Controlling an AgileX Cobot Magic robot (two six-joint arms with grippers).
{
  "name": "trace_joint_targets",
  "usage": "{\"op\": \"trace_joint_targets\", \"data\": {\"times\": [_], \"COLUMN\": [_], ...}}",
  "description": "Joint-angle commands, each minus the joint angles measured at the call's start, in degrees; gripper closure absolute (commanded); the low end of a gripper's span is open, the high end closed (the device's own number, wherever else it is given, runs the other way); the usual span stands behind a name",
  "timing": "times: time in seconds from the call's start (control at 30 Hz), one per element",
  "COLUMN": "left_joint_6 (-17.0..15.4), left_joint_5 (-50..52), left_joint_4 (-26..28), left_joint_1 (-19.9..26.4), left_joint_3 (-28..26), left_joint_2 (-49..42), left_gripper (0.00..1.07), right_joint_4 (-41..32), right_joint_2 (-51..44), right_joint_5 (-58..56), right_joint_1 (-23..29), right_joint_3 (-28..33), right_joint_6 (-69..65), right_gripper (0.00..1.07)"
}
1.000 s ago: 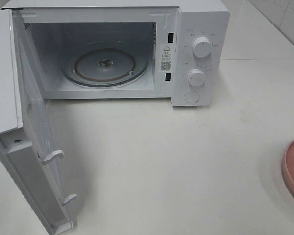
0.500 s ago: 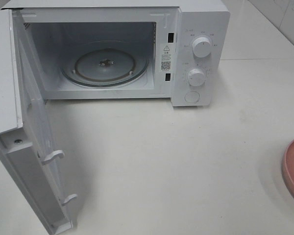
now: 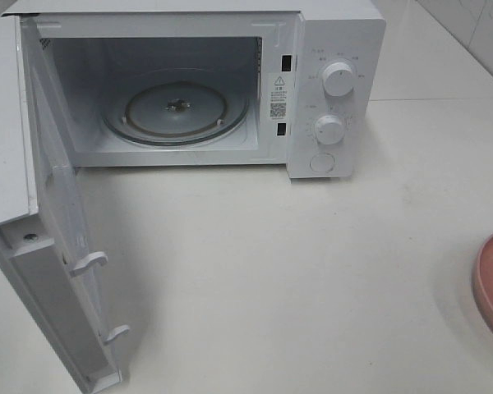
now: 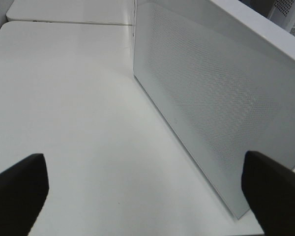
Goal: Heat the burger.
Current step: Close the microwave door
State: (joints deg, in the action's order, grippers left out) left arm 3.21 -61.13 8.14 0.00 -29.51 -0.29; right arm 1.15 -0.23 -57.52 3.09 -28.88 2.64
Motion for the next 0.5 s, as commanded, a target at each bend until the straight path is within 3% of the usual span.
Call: {"op": "trace_joint_targets", "data": {"times": [0.03, 0.5], "left_joint_6": [0.0, 0.0], "left_joint_5": [-0.2, -0.2], "left_joint_4": [0.1, 0.1], "left_joint_1": [0.1, 0.1], "left_joint_3": [-0.1, -0.1], "left_joint_2": [-1.0, -1.0], "left_gripper": [0.07, 0.07], "right_joint_4": [0.0, 0.0], "right_joint_2": [-1.5, -1.5], "right_joint_5": [0.6, 0.6], "right_joint_1": [-0.4, -0.4], "right_joint_3": [0.2, 0.2], "right_joint_6": [0.5, 0.5], "right_gripper": [0.31, 0.31]}}
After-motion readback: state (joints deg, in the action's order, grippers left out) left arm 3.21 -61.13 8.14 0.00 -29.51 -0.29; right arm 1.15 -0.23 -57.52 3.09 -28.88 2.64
